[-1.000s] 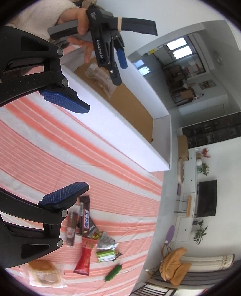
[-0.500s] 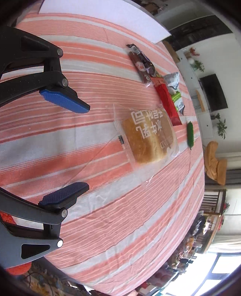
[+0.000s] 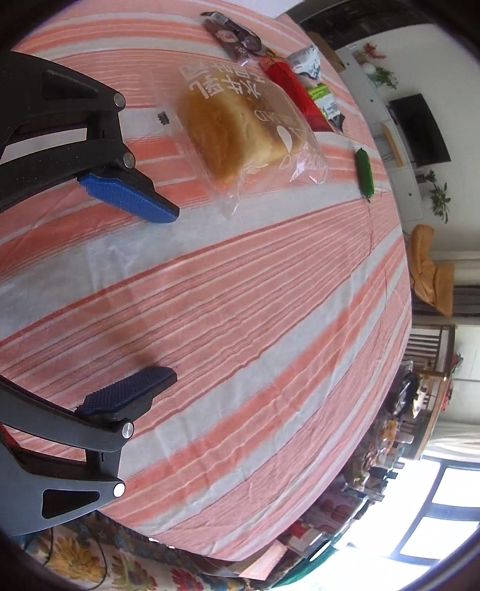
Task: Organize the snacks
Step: 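Move the left tool back over the table toward the chocolate bar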
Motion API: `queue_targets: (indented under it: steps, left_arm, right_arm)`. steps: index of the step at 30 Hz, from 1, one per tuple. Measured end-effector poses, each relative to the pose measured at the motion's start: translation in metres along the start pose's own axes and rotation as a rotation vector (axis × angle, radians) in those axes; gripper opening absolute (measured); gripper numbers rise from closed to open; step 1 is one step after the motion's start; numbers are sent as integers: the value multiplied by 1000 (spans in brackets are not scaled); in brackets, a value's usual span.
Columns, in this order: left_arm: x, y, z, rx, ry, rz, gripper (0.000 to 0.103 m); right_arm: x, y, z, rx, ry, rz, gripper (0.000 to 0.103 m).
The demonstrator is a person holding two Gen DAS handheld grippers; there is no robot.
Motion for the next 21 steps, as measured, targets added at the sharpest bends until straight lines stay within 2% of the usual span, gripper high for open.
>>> queue_targets:
  steps: [2, 3, 5, 7, 12, 16, 21]
  left_arm:
    - [31, -39, 12, -107, -3, 123, 103]
    - [45, -63, 17, -155, -12, 160, 103]
    - [61, -110, 30, -257, -30, 181, 103]
    - [67, -147, 39, -317, -24, 174, 101]
    - [58, -188, 47, -312, -32, 97, 101]
    - [54, -192, 51, -289, -30, 60, 101]
    - [57, -200, 54, -313, -66, 39, 103]
  right_arm:
    - [-2, -16, -21, 3, 3, 12, 88]
    - [-3, -25, -32, 2, 0, 10, 89]
    - [-3, -42, -54, 3, -17, 20, 91]
    - [-3, -53, -67, 23, -26, 13, 97]
    - [-3, -54, -70, 16, -34, 9, 100]
    - [-3, -53, -70, 16, -34, 9, 100]
    - [-2, -54, -70, 16, -34, 9, 100]
Point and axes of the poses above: each gripper's, at about its wrist camera, not at the fingertips, and y roughly against the way its jaws point, x to its right, z to its underside, the point moved 6 cm from there along -y, roughly the way its jaws point, and after that the axes turned 15 degrees about -y, right-handed, at the moved point
